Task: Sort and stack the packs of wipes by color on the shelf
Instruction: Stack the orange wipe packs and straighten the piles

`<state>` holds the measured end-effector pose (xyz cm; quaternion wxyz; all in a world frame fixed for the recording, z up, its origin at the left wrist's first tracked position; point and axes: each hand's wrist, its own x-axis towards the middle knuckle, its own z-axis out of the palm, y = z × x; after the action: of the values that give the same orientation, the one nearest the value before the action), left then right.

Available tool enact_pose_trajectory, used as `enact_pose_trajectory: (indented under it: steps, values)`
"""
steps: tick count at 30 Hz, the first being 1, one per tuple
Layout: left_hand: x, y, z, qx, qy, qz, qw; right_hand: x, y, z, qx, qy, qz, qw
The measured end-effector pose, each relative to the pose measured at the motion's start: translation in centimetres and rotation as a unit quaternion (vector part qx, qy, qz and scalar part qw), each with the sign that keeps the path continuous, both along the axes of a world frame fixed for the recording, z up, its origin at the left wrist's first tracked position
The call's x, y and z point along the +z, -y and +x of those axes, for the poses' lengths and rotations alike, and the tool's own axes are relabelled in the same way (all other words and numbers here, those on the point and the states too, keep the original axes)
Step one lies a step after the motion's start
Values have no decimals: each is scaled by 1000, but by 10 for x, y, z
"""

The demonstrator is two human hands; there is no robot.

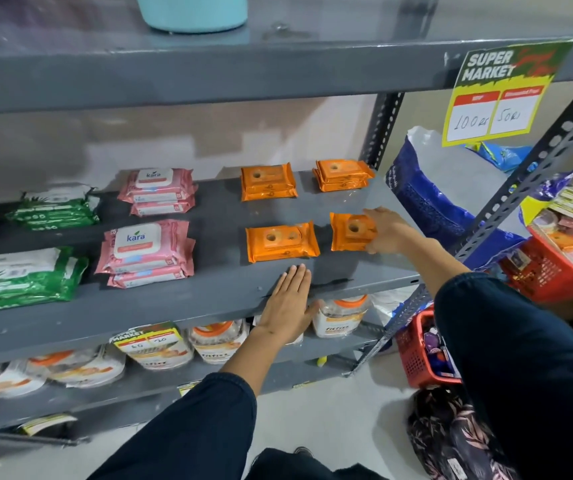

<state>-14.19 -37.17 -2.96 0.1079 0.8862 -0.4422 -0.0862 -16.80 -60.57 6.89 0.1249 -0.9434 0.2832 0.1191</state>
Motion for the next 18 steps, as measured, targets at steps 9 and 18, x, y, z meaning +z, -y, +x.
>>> enact_pose_trajectory:
  steps: [9, 18]
  values:
    - [18, -44, 10, 85, -25, -88, 992, 15, -66, 77, 233, 6, -26, 972]
    - [21, -75, 28, 157, -43, -43, 986, -6, -98, 100, 307, -8, -58, 950]
